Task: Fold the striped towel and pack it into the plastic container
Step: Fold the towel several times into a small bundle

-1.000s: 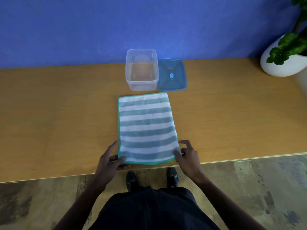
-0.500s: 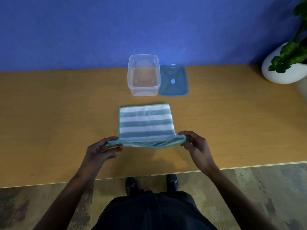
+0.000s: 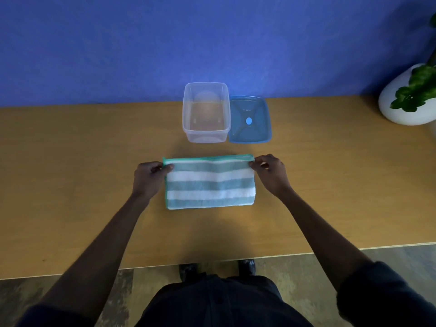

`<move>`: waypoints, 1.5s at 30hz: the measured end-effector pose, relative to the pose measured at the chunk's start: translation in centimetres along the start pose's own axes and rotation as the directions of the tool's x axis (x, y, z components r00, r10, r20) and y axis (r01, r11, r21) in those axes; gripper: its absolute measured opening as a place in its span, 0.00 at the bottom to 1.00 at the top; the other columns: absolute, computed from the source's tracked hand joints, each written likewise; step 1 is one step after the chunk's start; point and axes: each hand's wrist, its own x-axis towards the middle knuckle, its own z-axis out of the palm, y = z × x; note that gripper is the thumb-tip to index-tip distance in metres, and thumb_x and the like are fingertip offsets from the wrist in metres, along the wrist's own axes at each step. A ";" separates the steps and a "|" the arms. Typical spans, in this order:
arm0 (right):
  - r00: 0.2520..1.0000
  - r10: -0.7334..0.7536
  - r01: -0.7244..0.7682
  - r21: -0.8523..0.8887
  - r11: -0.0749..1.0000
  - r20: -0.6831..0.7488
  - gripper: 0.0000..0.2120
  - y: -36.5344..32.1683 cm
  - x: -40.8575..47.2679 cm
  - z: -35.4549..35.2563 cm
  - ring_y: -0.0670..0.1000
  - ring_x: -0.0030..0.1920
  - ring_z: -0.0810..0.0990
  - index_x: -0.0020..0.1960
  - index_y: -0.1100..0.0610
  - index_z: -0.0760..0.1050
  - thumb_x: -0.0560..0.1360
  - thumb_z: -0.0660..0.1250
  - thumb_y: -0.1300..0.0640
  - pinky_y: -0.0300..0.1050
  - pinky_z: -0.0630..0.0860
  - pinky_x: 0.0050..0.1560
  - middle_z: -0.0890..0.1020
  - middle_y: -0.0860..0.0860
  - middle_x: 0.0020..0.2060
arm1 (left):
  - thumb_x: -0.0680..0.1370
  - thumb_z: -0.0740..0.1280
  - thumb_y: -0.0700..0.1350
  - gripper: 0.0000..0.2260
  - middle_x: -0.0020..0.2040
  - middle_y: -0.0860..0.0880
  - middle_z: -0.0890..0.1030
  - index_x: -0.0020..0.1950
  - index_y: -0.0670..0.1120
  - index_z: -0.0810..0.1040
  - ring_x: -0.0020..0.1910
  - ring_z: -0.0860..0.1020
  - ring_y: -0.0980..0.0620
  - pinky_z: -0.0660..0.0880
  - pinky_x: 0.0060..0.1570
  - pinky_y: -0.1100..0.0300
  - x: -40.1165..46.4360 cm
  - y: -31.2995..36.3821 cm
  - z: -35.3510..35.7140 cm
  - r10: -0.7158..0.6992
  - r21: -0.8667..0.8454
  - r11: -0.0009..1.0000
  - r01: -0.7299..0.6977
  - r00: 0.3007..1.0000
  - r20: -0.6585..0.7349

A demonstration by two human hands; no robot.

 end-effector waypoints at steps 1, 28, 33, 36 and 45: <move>1.000 0.026 -0.026 -0.015 1.000 0.002 0.06 0.2 0.7 0.3 0.54 0.43 0.79 0.48 0.60 0.83 0.75 0.70 0.58 0.36 0.69 0.42 0.82 0.56 0.47 | 0.72 0.73 0.48 0.12 0.23 0.53 0.70 0.30 0.47 0.78 0.27 0.66 0.53 0.65 0.34 0.58 0.7 0.1 0.3 -0.016 0.011 1.000 0.016 1.000 0.003; 0.947 0.320 -0.289 -0.348 0.892 0.036 0.20 0.7 1.7 3.0 0.61 0.50 0.82 0.49 0.51 0.83 0.70 0.67 0.37 0.50 0.78 0.50 0.85 0.54 0.47 | 0.72 0.68 0.54 0.16 0.46 0.45 0.83 0.57 0.48 0.76 0.47 0.81 0.40 0.77 0.46 0.51 3.1 0.9 3.9 0.228 0.606 0.769 -0.205 0.973 0.041; 0.935 0.347 -0.280 -0.447 0.849 0.075 0.26 1.1 -0.3 3.9 0.61 0.50 0.82 0.52 0.54 0.82 0.69 0.67 0.33 0.53 0.79 0.50 0.84 0.55 0.49 | 0.73 0.68 0.48 0.10 0.46 0.48 0.82 0.53 0.48 0.79 0.48 0.81 0.44 0.75 0.44 0.55 1.2 2.6 7.6 0.380 0.513 0.698 -0.500 0.865 0.326; 0.930 0.350 -0.285 -0.372 0.883 0.117 0.21 1.3 -0.8 4.4 0.60 0.52 0.81 0.54 0.56 0.80 0.70 0.70 0.41 0.49 0.76 0.47 0.82 0.55 0.52 | 0.74 0.65 0.43 0.17 0.59 0.46 0.78 0.63 0.47 0.76 0.61 0.76 0.45 0.76 0.53 0.50 0.3 3.6 10.0 0.448 0.468 0.532 -0.705 0.704 0.551; 0.969 0.181 -0.187 0.019 0.982 0.169 0.12 -0.9 -1.0 3.2 0.58 0.48 0.81 0.53 0.60 0.77 0.73 0.70 0.55 0.50 0.74 0.46 0.84 0.56 0.47 | 0.74 0.64 0.38 0.35 0.80 0.40 0.48 0.77 0.58 0.56 0.79 0.47 0.40 0.59 0.70 0.42 1.7 9.3 13.2 0.316 0.477 0.046 -0.878 0.466 0.827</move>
